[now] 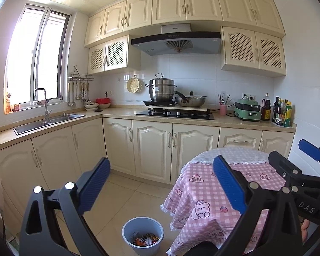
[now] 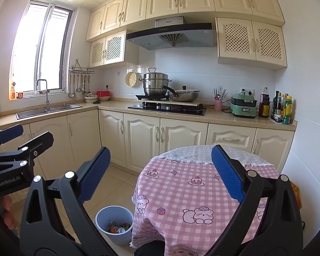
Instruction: Collect trash
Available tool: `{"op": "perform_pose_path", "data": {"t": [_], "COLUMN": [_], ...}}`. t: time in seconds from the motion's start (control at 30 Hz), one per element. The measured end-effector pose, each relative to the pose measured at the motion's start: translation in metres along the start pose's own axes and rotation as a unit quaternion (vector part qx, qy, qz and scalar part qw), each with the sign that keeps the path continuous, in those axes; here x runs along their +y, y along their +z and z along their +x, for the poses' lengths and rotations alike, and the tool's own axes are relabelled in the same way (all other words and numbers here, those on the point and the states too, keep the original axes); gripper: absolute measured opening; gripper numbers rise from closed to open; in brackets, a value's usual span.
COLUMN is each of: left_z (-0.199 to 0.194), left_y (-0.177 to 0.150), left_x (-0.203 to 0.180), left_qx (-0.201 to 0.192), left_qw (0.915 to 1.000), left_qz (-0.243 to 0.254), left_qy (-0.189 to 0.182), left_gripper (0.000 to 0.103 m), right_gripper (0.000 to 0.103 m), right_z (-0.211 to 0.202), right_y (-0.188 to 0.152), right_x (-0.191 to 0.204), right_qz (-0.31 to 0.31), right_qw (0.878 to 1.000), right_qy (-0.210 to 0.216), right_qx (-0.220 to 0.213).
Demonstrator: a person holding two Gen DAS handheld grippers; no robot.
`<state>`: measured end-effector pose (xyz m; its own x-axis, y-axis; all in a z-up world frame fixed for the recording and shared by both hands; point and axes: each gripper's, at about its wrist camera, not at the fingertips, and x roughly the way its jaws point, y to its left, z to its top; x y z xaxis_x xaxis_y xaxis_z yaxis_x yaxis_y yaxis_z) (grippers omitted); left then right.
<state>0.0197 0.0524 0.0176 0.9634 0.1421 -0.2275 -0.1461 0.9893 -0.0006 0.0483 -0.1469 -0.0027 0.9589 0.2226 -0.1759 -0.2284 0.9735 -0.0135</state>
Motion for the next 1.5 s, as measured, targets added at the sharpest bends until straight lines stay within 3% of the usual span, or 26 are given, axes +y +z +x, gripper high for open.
{"op": "perform_pose_path", "data": {"t": [1.5], "left_z": [0.0026], "left_y": [-0.0082], "left_x": [0.0032], "left_qx": [0.011], "left_qw": [0.9999], "left_qz": [-0.004], "left_qy": [-0.004], "left_gripper": [0.095], "right_gripper": [0.094], "right_z": [0.0020], "right_y": [-0.0088], "right_x": [0.0027], "right_qz": [-0.002], "right_qw": [1.000], "right_qy": [-0.002], "right_qx": [0.012]}}
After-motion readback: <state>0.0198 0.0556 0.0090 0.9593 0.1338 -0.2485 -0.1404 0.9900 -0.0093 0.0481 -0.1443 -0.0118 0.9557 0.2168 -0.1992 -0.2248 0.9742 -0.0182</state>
